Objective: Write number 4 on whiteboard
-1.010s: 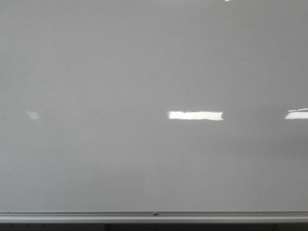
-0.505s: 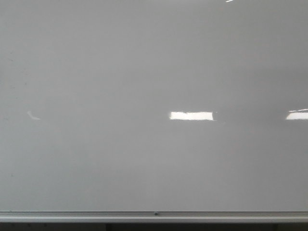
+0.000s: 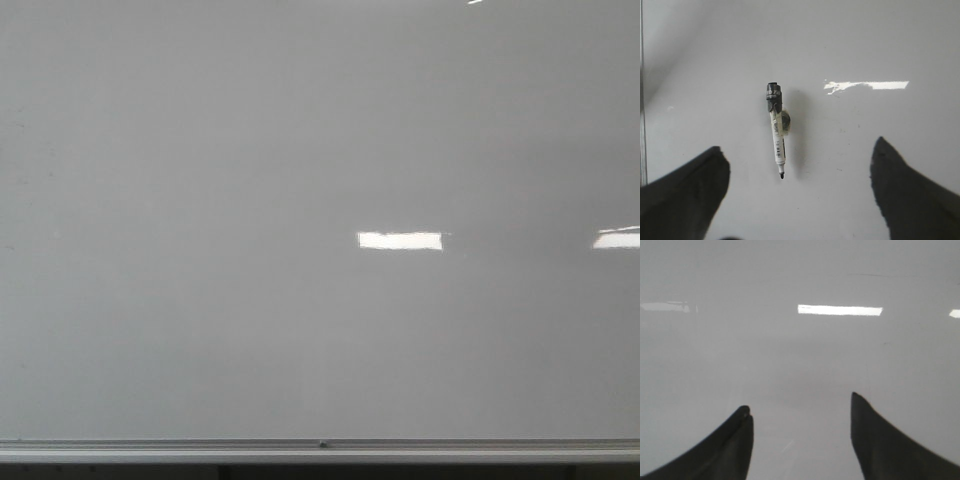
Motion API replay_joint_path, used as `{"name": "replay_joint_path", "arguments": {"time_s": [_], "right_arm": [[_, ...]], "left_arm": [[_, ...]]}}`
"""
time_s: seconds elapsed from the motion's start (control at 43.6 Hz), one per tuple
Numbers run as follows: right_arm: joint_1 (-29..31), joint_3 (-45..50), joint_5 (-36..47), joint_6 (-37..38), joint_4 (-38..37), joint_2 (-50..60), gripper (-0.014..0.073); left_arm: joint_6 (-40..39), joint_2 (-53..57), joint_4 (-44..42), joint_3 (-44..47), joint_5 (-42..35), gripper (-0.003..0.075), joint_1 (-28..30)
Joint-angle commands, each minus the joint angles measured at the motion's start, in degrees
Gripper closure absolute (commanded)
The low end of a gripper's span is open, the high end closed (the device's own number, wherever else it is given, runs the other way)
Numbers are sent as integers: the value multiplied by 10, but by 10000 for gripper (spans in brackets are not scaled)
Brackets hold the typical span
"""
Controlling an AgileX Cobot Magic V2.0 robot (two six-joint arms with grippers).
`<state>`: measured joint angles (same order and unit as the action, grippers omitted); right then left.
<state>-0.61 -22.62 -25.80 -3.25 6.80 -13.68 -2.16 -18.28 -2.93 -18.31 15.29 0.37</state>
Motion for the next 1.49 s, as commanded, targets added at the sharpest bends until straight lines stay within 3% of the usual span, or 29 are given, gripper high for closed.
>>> {"name": "replay_joint_path", "arguments": {"time_s": [0.0, 0.252, 0.505, 0.757, 1.193, 1.469], "right_arm": [[2, -21, 43, 1, 2, -10, 68], [2, -21, 56, 1, 2, -10, 69], [2, -21, 85, 1, 2, -10, 69], [2, -21, 84, 1, 2, -10, 69], [2, -21, 83, 1, 2, -10, 69], [2, -21, 68, 1, 2, -10, 69]], "left_arm": [[-4, -8, 11, -19, -48, 29, -5], [-4, -70, 29, -28, -48, 63, -5], [-4, -298, 29, -128, -56, 62, -3], [-4, -453, 29, -194, -115, 63, 25], [-4, -638, 14, -200, -278, 63, 46], [-4, -698, 14, -200, -338, 63, 46]]}}
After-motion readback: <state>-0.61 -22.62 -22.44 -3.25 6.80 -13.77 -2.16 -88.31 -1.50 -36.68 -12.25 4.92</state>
